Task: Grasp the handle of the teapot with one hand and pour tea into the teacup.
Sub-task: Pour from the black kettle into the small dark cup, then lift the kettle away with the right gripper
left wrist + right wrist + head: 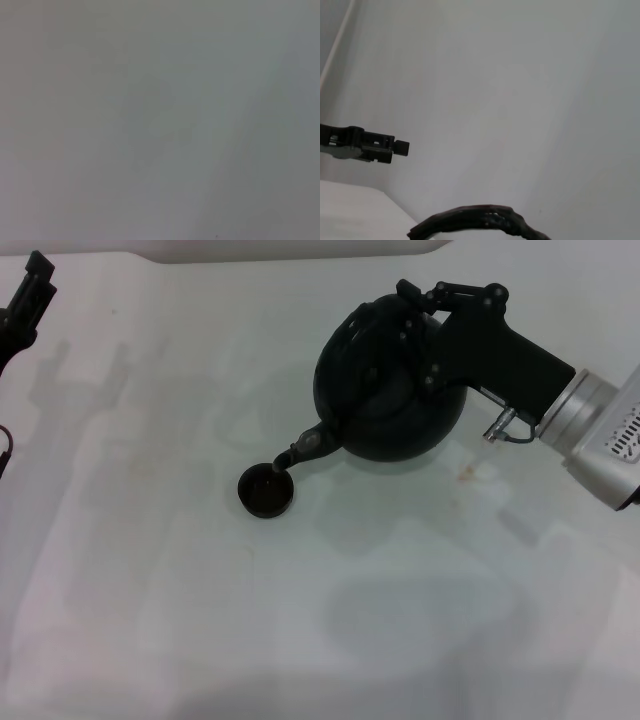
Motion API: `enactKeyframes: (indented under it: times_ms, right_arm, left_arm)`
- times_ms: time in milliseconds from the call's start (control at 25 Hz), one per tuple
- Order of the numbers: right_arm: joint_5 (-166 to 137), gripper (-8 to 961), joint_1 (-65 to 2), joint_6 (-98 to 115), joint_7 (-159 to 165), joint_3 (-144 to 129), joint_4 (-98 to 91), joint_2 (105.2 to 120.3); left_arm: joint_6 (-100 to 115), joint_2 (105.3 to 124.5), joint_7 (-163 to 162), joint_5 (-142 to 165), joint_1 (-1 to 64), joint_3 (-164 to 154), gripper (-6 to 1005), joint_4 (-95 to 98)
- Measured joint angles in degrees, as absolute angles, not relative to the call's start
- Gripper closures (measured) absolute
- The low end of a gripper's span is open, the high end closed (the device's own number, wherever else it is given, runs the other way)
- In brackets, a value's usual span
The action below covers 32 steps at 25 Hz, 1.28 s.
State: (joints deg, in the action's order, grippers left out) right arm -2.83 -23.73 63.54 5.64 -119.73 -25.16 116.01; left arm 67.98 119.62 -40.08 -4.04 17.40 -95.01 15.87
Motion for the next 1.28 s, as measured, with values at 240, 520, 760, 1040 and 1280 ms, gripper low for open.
enactKeyframes:
  times_ms: [240, 520, 760, 1040, 1280]
  right_arm:
    - [-2.8, 813, -23.8, 63.5, 1.53, -119.68, -25.76, 116.06]
    - [-2.74, 816, -23.89, 63.59, -3.43, -120.24, -26.51, 116.1]
    - [-2.71, 819, -23.82, 63.35, -5.83, -120.38, -27.15, 116.1]
    - [-2.71, 829, -23.82, 63.34, -9.23, -120.97, -27.16, 116.11]
    - [-2.72, 828, -23.82, 63.34, -10.11, -121.03, -27.16, 116.1]
  left_arm:
    - [68.01, 119.62, -40.08, -4.08, 17.4, -95.0, 138, 15.88]
    - [68.0, 119.62, -40.08, -4.12, 17.4, -95.01, 137, 15.86]
    - [67.96, 119.62, -40.08, -4.14, 17.49, -95.01, 137, 15.51]
    - [67.93, 119.62, -40.08, -4.14, 17.6, -95.01, 137, 15.47]
    - [67.93, 119.62, -40.08, -4.14, 17.84, -95.01, 138, 15.46]
